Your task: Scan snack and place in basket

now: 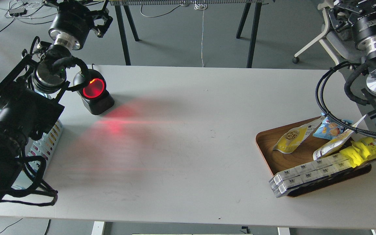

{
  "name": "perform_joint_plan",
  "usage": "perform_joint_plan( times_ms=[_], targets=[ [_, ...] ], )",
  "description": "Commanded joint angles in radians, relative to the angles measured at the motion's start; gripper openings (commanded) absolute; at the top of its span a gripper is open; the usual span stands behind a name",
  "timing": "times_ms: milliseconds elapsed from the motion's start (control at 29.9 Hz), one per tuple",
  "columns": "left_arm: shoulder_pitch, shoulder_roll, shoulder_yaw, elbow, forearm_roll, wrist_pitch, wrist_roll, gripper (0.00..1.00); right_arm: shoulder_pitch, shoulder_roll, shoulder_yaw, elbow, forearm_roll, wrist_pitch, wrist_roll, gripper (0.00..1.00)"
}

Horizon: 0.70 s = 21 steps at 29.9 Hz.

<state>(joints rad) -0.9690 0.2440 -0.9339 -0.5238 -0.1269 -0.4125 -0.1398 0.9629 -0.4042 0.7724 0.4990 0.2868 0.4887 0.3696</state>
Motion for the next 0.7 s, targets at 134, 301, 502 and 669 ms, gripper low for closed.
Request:
perform_joint_plan(
  times_ms=[134, 301, 502, 669],
  targets=[
    [-0.005, 0.001, 0.000, -0.004, 0.000, 0.000, -0.001, 1.00, -0.004, -0.013, -0.002, 0.012, 0.000, 0.000, 0.000, 1.00],
    [-0.019, 0.001, 0.001, -0.004, 0.000, 0.000, 0.000, 1.00, 0.026, -0.097, -0.073, 0.047, -0.015, 0.000, 0.002, 1.00],
    [-0.019, 0.003, 0.001, -0.004, 0.000, -0.002, 0.003, 1.00, 0.189, -0.249, -0.349, 0.162, -0.043, 0.000, 0.012, 1.00],
    [-0.017, 0.001, 0.001, -0.007, 0.000, -0.003, 0.002, 1.00, 0.304, -0.304, -0.455, 0.190, -0.210, 0.000, 0.029, 1.00]
  ],
)
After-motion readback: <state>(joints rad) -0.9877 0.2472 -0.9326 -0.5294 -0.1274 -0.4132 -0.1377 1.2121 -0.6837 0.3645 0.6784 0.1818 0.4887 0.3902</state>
